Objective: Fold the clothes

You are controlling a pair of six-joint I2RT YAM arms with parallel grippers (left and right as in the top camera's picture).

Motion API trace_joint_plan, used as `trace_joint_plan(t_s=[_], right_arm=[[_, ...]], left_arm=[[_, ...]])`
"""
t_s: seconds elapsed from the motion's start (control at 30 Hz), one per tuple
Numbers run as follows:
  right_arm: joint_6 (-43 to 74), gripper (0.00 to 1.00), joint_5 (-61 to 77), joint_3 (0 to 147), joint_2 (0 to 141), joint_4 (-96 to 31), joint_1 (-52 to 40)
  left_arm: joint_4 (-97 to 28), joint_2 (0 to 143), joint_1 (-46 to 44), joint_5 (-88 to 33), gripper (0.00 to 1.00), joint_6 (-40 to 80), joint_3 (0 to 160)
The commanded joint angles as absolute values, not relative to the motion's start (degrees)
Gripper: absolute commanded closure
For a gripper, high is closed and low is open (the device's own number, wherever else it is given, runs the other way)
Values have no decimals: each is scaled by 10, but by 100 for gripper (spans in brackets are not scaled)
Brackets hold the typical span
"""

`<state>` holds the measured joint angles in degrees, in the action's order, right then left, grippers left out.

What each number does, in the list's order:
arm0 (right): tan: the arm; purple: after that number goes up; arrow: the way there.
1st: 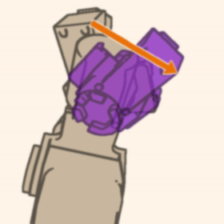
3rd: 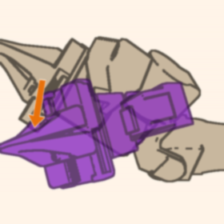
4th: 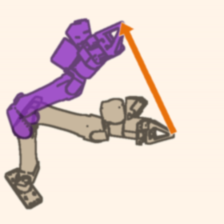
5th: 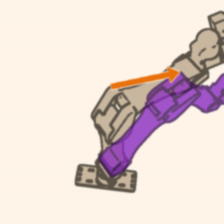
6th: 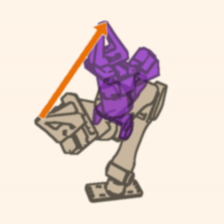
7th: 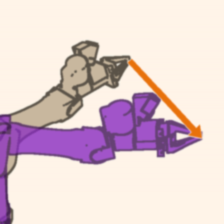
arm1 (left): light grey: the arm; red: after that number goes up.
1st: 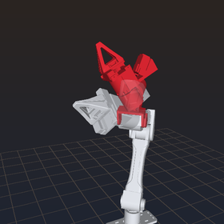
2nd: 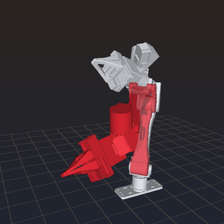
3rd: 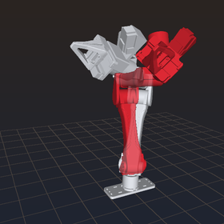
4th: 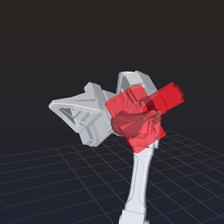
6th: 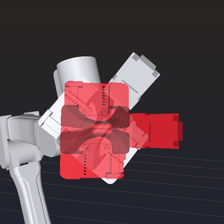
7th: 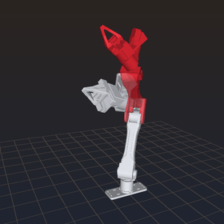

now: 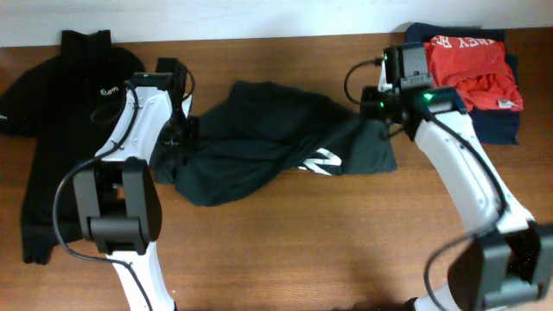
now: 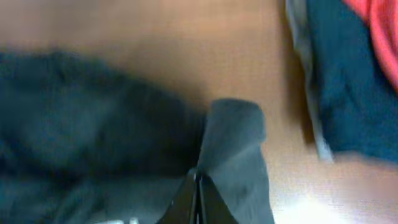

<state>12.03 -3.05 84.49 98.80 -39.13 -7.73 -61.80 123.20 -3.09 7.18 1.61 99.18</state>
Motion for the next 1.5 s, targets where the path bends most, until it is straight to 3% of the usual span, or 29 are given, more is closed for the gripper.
trace_joint_plan(t_s=[0.0,0.13,0.33,0.4,0.43,0.67,0.8,0.9,0.97,1.23,1.47], right_arm=[[120,96,-50,839,1042,-329,-43],[120,96,-31,839,1077,-287,-18],[116,94,14,839,1087,-302,1],[109,68,26,839,1087,-313,1],[109,64,30,839,1087,-320,1],[109,57,58,839,1087,-348,1],[107,57,58,839,1087,-351,1],[107,57,58,839,1087,-356,1],[107,57,58,839,1087,-358,1],[107,57,58,839,1087,-365,1],[107,57,58,839,1087,-370,0]], left_arm=[[-596,1246,-10,88,48,18,993],[-628,1247,-8,88,35,17,993],[-700,1247,-8,-11,31,-50,993],[-719,1247,-8,-62,28,-96,992],[-721,1248,-8,-62,27,-102,992],[-666,1274,-8,52,27,-98,983],[-637,1276,-8,65,62,-93,983],[-618,1276,-8,65,76,-91,983],[-611,1276,-8,68,99,-86,985],[-645,1275,-5,84,99,-41,1180],[-569,1275,-4,99,99,-34,1336]])
